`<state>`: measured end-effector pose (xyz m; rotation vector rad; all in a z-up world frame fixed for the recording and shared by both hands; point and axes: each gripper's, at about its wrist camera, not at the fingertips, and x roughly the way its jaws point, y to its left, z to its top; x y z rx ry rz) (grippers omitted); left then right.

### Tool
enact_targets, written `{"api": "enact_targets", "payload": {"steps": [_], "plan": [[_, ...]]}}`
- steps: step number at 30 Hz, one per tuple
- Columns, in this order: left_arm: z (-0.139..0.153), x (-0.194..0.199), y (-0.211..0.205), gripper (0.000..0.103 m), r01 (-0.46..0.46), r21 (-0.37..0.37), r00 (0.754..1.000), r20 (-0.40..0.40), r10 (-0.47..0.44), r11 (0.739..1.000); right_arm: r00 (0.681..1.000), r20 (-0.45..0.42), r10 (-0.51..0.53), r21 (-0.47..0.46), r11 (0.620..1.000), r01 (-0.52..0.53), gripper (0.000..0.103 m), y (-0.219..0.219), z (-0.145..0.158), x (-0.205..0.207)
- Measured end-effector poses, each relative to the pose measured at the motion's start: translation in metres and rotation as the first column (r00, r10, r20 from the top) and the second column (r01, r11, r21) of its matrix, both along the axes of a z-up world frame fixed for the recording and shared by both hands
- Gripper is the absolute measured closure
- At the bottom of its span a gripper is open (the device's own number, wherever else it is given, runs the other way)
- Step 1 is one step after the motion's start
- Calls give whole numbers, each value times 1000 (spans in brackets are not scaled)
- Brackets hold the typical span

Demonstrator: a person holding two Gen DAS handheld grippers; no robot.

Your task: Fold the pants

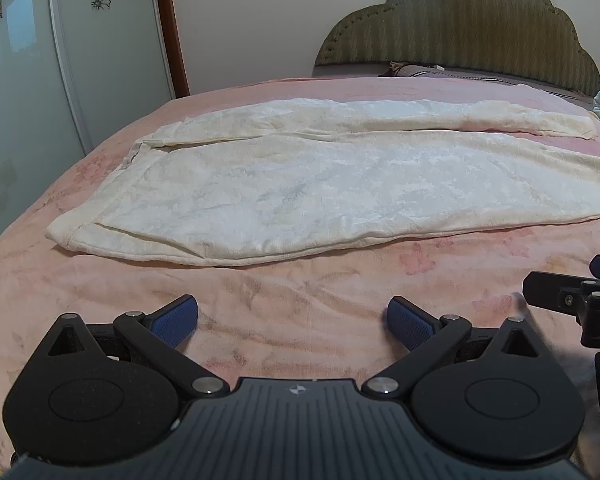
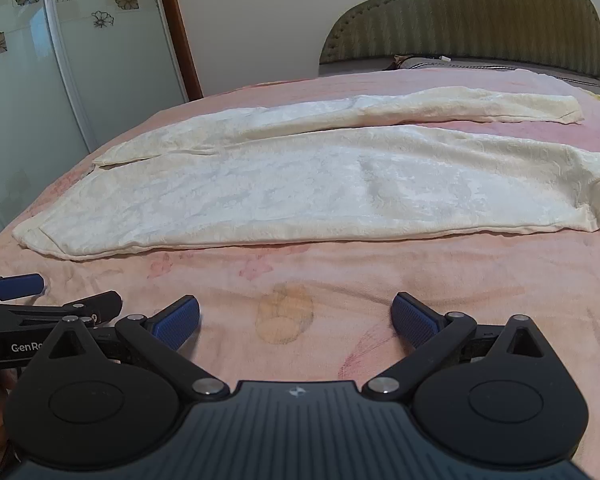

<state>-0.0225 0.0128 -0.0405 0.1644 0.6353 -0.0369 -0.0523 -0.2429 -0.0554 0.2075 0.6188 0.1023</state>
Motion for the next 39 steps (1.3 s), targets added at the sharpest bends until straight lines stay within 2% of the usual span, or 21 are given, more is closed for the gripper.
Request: {"api": "enact_targets", "payload": {"steps": [10, 14, 17, 20, 24, 27, 29, 33, 36, 39], "plan": [[0, 1, 0, 0, 1, -2, 1000, -3, -1, 1000, 1000, 4, 9, 3, 1000, -9, 0, -2, 1, 0], [11, 6, 3, 2, 6, -19, 1000, 11, -6, 1000, 997, 0, 75, 29, 997, -75, 0, -5, 6, 2], [26, 18, 6, 1, -6, -36, 999, 38, 7, 999, 990, 51, 133, 105, 985, -138, 0, -11, 17, 9], [41, 40, 9, 1, -24, -54, 998, 61, 28, 998, 977, 133, 167, 109, 977, -182, 0, -16, 34, 23], [54, 78, 12, 1, -65, -55, 994, 85, 69, 996, 959, 194, 207, 65, 973, -223, 0, -15, 57, 58], [55, 111, 16, 1, -104, -62, 990, 89, 109, 993, 947, 172, 271, 109, 950, -291, 0, -9, 65, 96], [54, 133, 19, 1, -139, -58, 986, 88, 144, 989, 935, 142, 324, 101, 935, -339, 0, 0, 67, 123], [46, 169, 25, 0, -212, -28, 973, 84, 214, 977, 918, 125, 377, -70, 926, -371, 0, 27, 77, 169], [34, 188, 32, 1, -254, 4, 966, 60, 253, 967, 904, 155, 399, -91, 917, -389, 0, 39, 85, 211], [21, 193, 44, 1, -222, -61, 974, 24, 224, 973, 889, 124, 441, -159, 893, -421, 0, 57, 89, 259]]}}
